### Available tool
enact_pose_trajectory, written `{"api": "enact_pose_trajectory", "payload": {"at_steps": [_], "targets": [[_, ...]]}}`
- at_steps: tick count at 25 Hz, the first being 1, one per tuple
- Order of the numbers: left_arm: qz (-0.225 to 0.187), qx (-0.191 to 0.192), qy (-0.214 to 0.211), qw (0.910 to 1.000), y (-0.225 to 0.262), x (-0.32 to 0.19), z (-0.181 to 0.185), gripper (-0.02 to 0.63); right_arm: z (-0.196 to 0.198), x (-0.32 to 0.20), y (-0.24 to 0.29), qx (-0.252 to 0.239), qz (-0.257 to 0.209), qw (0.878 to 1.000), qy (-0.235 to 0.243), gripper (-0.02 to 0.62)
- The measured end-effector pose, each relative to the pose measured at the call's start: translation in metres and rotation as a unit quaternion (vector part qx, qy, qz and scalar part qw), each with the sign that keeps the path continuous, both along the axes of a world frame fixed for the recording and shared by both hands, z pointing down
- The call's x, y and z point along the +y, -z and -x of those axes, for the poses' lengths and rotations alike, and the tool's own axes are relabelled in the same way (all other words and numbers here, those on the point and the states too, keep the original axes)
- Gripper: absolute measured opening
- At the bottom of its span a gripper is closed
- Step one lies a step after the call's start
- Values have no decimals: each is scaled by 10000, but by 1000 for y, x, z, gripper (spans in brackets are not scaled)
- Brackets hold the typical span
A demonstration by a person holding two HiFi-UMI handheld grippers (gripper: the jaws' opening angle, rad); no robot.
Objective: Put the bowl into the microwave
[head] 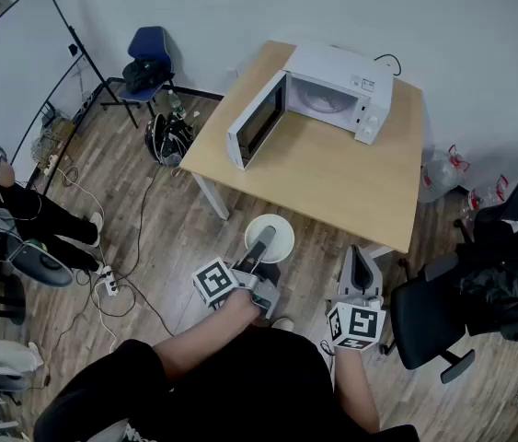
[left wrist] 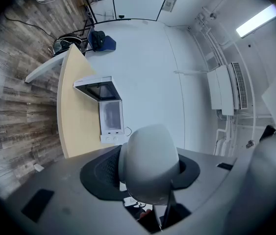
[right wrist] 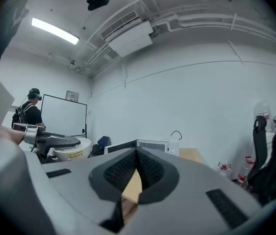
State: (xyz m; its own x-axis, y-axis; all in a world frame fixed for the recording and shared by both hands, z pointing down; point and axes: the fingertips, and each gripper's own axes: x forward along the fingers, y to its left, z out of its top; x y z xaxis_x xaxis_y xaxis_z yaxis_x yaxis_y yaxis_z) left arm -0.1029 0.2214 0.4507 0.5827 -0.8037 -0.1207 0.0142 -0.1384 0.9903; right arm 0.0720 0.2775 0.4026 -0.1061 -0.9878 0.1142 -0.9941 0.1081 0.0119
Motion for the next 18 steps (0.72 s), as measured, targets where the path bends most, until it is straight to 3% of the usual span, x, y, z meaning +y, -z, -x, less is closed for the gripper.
{"api": "enact_pose_trajectory", "payload": {"at_steps": [9, 15, 18], "targets": [[73, -11, 83, 9999, -2, 5, -19, 200, -22, 18, -7, -104, -13, 9999, -99, 60], [141, -169, 128, 9997, -8, -14, -20, 200, -29, 14, -18, 120, 54, 9998, -120, 60], [172, -160, 110, 9997, -17, -32, -27, 199, -34, -1, -20, -80, -41, 10000, 10, 60]]}}
